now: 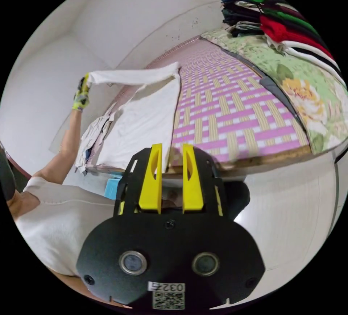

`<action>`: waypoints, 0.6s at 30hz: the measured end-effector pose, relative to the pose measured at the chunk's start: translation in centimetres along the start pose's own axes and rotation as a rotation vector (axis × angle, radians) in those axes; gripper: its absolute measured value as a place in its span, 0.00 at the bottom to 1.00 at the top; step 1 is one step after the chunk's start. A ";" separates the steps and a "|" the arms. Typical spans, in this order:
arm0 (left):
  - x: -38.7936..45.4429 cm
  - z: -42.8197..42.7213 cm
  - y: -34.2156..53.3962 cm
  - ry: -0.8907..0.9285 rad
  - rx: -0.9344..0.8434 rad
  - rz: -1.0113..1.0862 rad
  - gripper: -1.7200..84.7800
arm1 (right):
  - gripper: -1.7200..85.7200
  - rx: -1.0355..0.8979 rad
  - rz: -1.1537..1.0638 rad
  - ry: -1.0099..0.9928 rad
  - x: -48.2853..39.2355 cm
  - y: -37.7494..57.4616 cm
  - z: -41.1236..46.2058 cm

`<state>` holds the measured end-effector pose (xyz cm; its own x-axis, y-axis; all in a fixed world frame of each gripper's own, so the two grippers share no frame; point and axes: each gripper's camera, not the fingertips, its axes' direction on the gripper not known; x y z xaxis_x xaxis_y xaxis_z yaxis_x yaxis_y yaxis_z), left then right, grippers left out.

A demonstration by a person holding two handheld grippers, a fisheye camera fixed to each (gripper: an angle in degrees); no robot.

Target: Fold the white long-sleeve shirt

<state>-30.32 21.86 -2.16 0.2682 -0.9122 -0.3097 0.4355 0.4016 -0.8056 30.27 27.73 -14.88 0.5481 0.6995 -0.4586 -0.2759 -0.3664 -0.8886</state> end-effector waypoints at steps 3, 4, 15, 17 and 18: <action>3.7 -2.9 -1.9 -0.055 0.126 0.084 0.00 | 0.13 0.039 -0.023 0.038 -1.4 1.9 0.8; 3.6 -4.0 -2.4 -0.132 0.120 0.051 0.00 | 0.13 0.043 -0.037 0.059 -2.0 2.4 1.2; -6.2 -18.5 2.3 -0.273 0.252 -0.385 0.00 | 0.05 0.005 -0.141 0.225 -4.4 4.7 4.4; -7.0 -19.3 2.2 -0.279 0.265 -0.414 0.00 | 0.02 0.021 -0.124 0.203 -3.9 4.9 4.4; -7.2 -19.2 2.0 -0.279 0.263 -0.423 0.00 | 0.02 0.027 -0.122 0.198 -3.9 4.9 4.4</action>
<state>-47.93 27.67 -11.23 0.2250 -0.9564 0.1863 0.7443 0.0453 -0.6663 23.33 25.90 -17.46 0.7222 0.6026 -0.3396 -0.2173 -0.2685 -0.9384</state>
